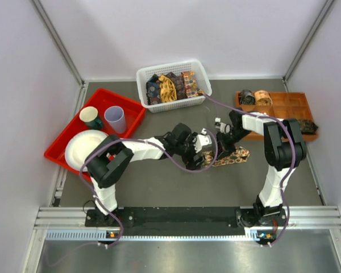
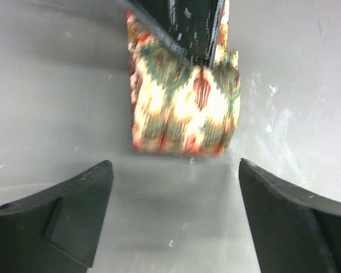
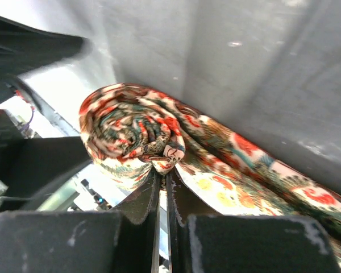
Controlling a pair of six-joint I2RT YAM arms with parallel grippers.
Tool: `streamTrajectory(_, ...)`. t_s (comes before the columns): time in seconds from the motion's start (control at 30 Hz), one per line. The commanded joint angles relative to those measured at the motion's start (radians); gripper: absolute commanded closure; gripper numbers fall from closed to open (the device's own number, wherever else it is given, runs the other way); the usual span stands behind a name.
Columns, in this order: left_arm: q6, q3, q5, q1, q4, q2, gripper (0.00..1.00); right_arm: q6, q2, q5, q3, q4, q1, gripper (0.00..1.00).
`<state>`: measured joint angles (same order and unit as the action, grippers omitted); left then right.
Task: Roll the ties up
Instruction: Roll the tie at the center of the board.
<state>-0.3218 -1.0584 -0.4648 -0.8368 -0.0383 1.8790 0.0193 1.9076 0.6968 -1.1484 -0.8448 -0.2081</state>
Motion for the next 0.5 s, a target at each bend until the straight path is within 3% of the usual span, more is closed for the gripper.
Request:
streamTrajectory(0.0,0.041,0.041,-0.042,0.025,-0.103,-0.141,0.01,-0.027,0.027,-0.192,-0.019,0.069,-0.011,1.0)
streamTrajectory(0.07,0.05,0.072,-0.035,0.027,-0.138,-0.193,0.01,-0.027,0.03,-0.198,-0.02,0.072,-0.01,1.0)
streamTrajectory(0.23,0.144,0.276,-0.024,0.027,-0.542,-0.279,0.01,-0.027,0.042,-0.227,-0.031,0.064,-0.011,1.0)
streamTrajectory(0.37,0.115,0.141,-0.158,0.038,-0.319,-0.197,0.01,-0.027,0.057,-0.25,-0.05,0.049,-0.011,1.0)
streamTrajectory(0.47,0.247,0.164,-0.09,0.036,-0.509,-0.132,0.01,-0.027,0.071,-0.269,-0.065,0.038,-0.011,1.0)
